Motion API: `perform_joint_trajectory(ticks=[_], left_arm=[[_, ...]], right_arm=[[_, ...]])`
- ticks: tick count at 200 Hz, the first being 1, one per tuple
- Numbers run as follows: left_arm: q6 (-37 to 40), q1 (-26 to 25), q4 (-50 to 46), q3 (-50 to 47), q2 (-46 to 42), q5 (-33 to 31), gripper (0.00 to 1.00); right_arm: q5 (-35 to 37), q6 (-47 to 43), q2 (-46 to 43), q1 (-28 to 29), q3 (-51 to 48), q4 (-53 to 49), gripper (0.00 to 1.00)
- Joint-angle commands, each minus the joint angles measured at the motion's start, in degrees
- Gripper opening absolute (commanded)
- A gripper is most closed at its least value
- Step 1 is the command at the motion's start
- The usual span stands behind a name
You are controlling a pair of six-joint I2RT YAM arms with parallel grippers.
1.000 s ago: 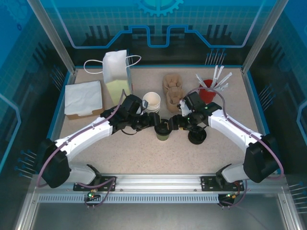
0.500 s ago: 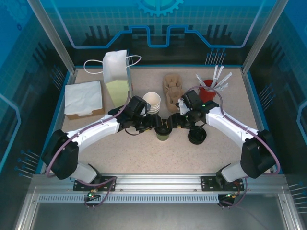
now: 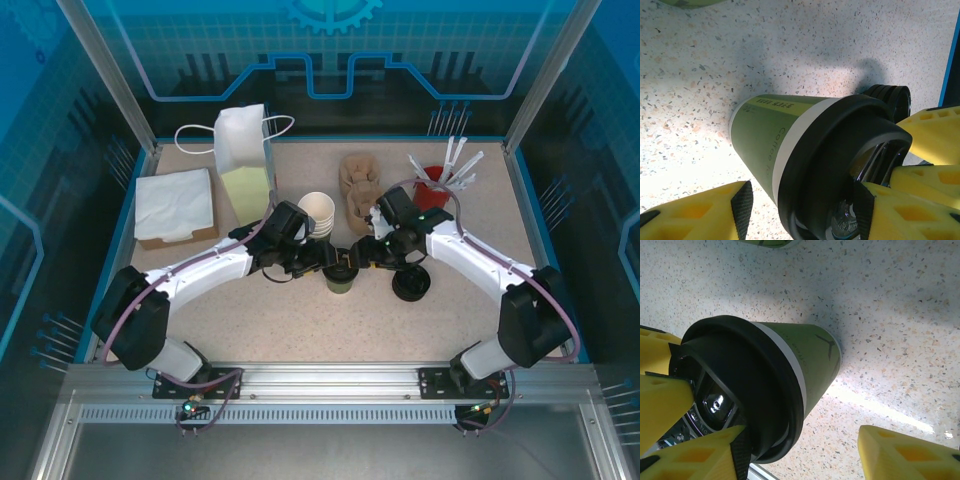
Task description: Pack the takeout coffee
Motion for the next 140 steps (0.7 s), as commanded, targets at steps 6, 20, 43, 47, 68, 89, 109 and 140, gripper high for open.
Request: perform_joint_trajectory(ticks=[6, 20, 43, 47, 68, 89, 109, 140], left_arm=[[0.57, 0.47, -2.47, -1.61, 1.66, 0.34, 0.59], [0.9, 0.46, -2.96, -1.5, 1.79, -0.04, 0.58], [1.13, 0.52, -3.97, -1.68, 2.15, -0.93, 0.57], [1.01, 0.46, -4.21, -1.81, 2.22, -1.12, 0.57], [0.23, 0.41, -5.25, -2.31, 2.79, -1.73, 0.56], [-0.98, 0.47, -6.93, -2.63, 3.18, -3.02, 0.54], [-2.04, 0.4, -8.02, -3.05, 3.19, -3.76, 0.53], [-3.18, 0.4, -8.0, -4.34, 3.21, -3.95, 0.52]], right_arm=[[2.28, -0.79, 1.83, 0.88, 1.09, -3.33, 0.56], [2.19, -0.79, 2.47, 0.88, 1.26, -3.65, 0.56], [3.23, -1.3, 3.71, 0.89, 1.36, -5.09, 0.56], [3.41, -1.39, 3.9, 0.87, 1.36, -5.33, 0.56], [4.05, -1.97, 4.61, 0.98, 1.2, -6.52, 0.55], [4.59, -2.02, 4.61, 1.07, 0.92, -6.84, 0.55], [4.67, -2.03, 4.53, 1.06, 0.91, -7.11, 0.55], [5.0, -2.37, 4.62, 1.11, 1.27, -7.64, 0.55]])
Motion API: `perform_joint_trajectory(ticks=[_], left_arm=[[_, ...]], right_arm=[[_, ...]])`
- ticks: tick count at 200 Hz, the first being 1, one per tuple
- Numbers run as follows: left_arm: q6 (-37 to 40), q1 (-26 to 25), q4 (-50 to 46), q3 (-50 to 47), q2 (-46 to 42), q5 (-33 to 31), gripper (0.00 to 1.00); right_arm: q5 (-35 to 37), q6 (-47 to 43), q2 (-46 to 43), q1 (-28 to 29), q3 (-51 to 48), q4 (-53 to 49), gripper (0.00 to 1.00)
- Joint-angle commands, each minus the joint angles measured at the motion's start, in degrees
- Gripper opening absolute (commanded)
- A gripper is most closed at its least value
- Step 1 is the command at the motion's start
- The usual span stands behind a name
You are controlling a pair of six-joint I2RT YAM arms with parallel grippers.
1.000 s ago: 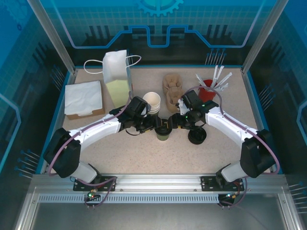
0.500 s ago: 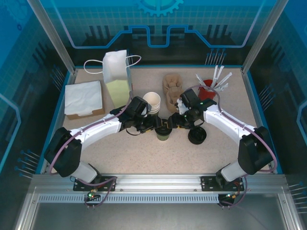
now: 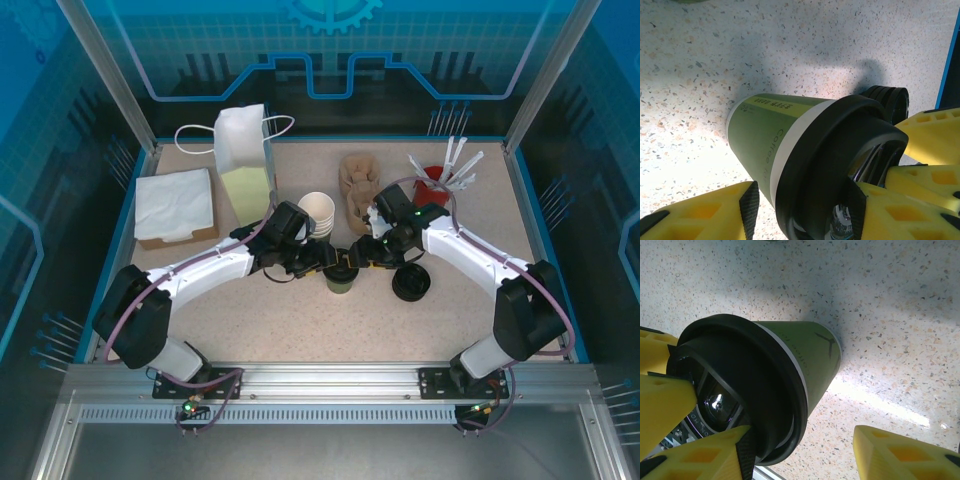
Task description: Pack the takeout coffee
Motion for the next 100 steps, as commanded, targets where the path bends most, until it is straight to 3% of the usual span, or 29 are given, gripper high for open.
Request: perform_joint_trajectory(ticks=[1, 100], left_arm=[[-1.63, 0.49, -8.43, -4.09, 2.66, -4.01, 0.52], [-1.23, 0.4, -7.65, -3.77, 2.48, -3.17, 0.54]], right_arm=[[4.86, -1.32, 2.45, 0.91, -0.83, -5.25, 0.55], [3.67, -1.33, 1.15, 0.92, -0.77, -3.64, 0.54]])
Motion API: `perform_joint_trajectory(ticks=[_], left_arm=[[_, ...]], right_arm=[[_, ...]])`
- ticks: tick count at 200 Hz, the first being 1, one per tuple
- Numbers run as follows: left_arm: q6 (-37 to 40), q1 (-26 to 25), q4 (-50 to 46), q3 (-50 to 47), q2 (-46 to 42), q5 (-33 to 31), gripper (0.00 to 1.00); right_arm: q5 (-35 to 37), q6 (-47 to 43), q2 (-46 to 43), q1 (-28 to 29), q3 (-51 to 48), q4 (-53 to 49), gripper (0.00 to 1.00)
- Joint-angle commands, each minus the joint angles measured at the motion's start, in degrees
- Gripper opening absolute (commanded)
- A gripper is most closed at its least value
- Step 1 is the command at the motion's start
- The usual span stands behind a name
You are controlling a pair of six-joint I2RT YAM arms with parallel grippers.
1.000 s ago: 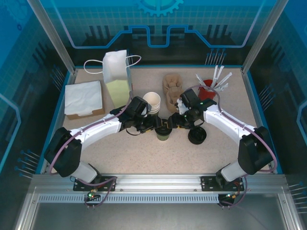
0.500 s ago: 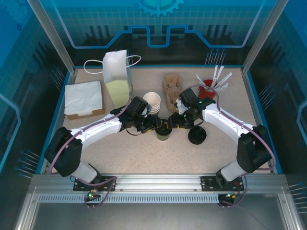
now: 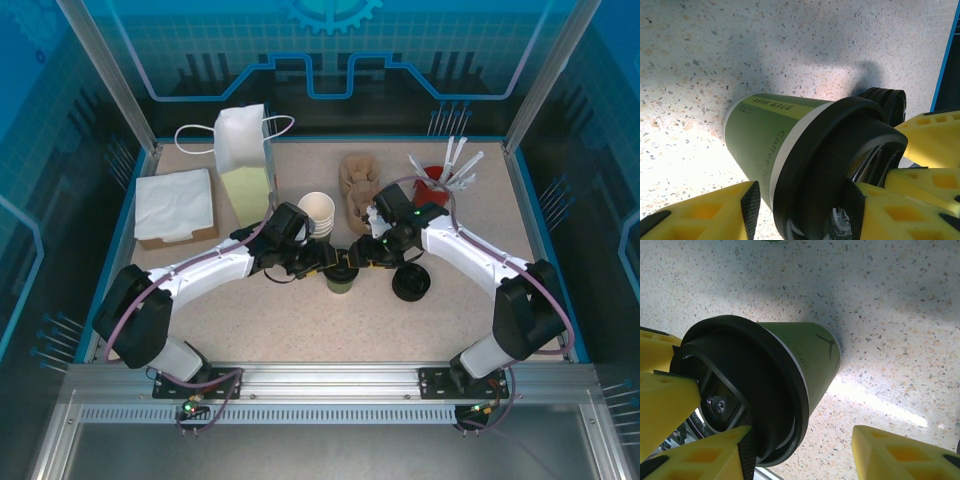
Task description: Pack the takeout coffee
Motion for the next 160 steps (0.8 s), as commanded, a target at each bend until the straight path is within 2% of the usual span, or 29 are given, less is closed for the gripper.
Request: perform_joint_trajectory(ticks=[1, 73, 118, 160], left_arm=[[0.2, 0.4, -9.16, -2.85, 2.3, -3.63, 0.54], [2.14, 0.43, -10.43, 3.22, -1.11, -2.4, 0.75], [2.58, 0.87, -11.73, 3.84, -3.65, -3.44, 0.79], [1.67, 2.94, -10.1, 0.2, -7.39, -2.25, 0.8]], right_arm=[[3.39, -0.93, 0.75, 0.89, -1.19, -3.3, 0.54], [-1.54, -0.59, -3.59, 0.8, -0.85, 3.46, 0.59], [-1.79, -0.44, -5.43, -0.14, -0.71, 3.24, 0.61], [-1.53, -0.82, -4.69, -1.67, -1.88, 2.0, 0.57]])
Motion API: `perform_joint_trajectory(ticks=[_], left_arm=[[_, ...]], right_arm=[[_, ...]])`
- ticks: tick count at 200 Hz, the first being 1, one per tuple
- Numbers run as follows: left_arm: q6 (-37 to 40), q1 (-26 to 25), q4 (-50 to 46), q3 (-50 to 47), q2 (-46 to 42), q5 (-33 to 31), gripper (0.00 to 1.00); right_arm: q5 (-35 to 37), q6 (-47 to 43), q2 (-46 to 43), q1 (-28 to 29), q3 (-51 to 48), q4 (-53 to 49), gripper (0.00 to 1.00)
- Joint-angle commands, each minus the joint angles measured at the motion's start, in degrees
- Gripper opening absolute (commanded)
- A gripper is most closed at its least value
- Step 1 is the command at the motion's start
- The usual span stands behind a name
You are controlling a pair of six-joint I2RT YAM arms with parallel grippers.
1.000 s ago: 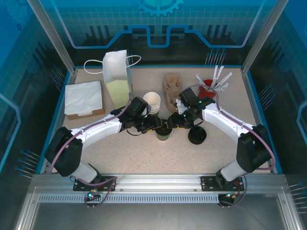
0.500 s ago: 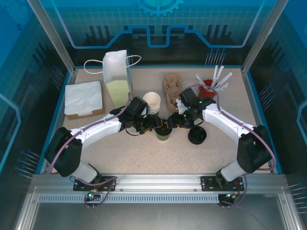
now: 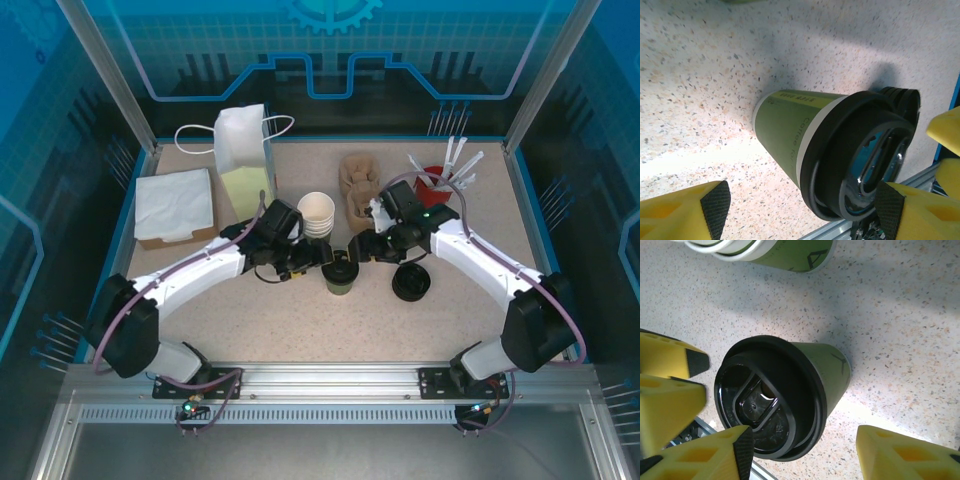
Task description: Pack the takeout coffee
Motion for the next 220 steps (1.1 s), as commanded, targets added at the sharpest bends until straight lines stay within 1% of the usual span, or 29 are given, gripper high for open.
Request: perform_joint_trajectory(ticks=[1, 14, 33, 52, 90, 113, 135, 172, 220], left_arm=[[0.07, 1.48, -0.88, -1.97, -2.88, 0.3, 0.8], [0.05, 1.93, -0.04, -2.81, -2.89, 1.48, 0.79], [-0.75, 1.96, 3.1, -3.75, -2.09, 5.04, 0.78], [-1.86, 2.03, 5.69, -4.11, -0.69, 8.01, 0.78], [-1.91, 1.95, 7.26, -4.17, 0.75, 10.82, 0.79], [-1.63, 1.87, 6.93, -4.26, 1.73, 10.81, 0.75], [-1.29, 1.79, 5.96, -4.29, 2.47, 10.42, 0.67], [-0.14, 1.55, 3.85, -4.85, 2.93, 9.23, 0.56], [-0.39, 1.47, 1.75, -6.83, 3.52, 7.35, 0.52]], right_arm=[[-0.95, -0.58, -0.22, -0.9, -1.32, -1.04, 0.56], [-1.78, -0.56, 0.55, -0.9, -1.59, -0.63, 0.56], [-3.51, -0.22, 1.52, -0.68, -1.69, 0.38, 0.56], [-3.64, -0.08, 2.17, -0.31, -1.35, 0.79, 0.56], [-3.55, -0.19, 3.31, -0.19, -0.72, 0.89, 0.55], [-3.81, -0.24, 3.77, -0.04, -0.55, 0.72, 0.52], [-3.73, -0.19, 4.16, 0.06, -0.63, 0.54, 0.5], [-2.27, -0.46, 5.15, 0.18, -0.22, -1.54, 0.48], [0.07, -1.27, 7.57, 0.51, 0.07, -6.14, 0.46]])
